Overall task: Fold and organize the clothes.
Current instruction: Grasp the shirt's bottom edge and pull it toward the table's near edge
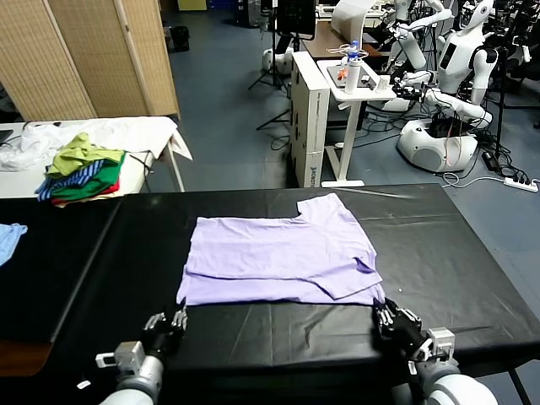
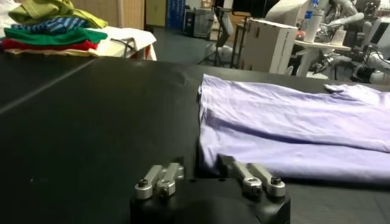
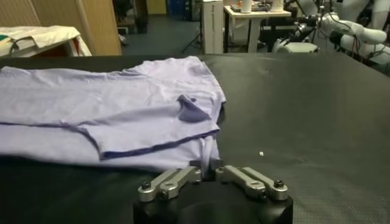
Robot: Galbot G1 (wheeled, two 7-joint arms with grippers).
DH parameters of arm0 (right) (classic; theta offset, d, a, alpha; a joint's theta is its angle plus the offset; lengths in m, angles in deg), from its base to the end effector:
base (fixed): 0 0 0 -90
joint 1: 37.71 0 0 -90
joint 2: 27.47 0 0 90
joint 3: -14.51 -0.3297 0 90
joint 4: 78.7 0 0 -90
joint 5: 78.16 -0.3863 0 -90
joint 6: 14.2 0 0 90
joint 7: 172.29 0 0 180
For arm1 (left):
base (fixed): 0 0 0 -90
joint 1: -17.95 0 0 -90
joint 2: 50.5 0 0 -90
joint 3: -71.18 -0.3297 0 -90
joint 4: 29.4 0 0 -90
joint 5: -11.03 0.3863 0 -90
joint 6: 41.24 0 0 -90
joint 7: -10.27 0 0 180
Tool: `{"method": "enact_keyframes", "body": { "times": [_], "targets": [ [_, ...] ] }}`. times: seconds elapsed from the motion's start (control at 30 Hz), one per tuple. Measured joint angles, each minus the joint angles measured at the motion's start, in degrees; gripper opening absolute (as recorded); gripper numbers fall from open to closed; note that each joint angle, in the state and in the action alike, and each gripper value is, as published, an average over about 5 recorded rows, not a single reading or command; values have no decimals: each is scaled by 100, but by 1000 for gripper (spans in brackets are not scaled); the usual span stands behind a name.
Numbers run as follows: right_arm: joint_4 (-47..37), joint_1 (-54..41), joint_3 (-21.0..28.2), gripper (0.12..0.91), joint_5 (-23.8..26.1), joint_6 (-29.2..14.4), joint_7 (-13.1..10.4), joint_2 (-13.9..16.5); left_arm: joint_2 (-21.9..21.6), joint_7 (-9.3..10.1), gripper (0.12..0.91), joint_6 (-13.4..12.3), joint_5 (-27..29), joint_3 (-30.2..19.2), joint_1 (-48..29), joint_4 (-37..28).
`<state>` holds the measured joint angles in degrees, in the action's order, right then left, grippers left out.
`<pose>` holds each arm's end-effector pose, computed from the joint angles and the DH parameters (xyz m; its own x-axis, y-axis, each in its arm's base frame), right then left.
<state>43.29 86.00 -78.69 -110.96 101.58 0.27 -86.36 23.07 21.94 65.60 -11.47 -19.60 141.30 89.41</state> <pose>0.2179 -0.0803 -0.2628 -0.8556 -0.1143 0.5048 -0.1165 0.9928 0.0275 0.2063 0.0362 -0.3022 -0.9150 -0.0186 0.4031 -0.0552 0.9953 -0.0794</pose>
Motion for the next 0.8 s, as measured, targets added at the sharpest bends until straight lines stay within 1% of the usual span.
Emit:
{"method": "enact_keyframes", "body": {
  "times": [0.13,0.3,0.53,0.67,0.7,0.77,0.8],
  "targets": [
    [251,179,-88,140,-35,236,-58,103,-73,37,146,19,139,58,179,156],
    [517,393,-150,140,-18,501,-140,154,-103,41,146,13,293,160,612,430],
    [752,617,-186,140,4,656,-164,174,-45,60,146,9,431,285,1264,788],
    [883,728,-229,140,4,769,-166,174,-44,117,146,19,448,347,1539,930],
    [922,761,-248,145,4,813,-168,173,-42,138,146,28,448,359,1596,965],
    [1010,831,-289,187,5,909,-180,172,-32,196,148,61,444,375,1692,1030],
    [1061,871,-311,228,5,962,-187,171,-21,231,150,85,439,380,1734,1061]
  ]
}}
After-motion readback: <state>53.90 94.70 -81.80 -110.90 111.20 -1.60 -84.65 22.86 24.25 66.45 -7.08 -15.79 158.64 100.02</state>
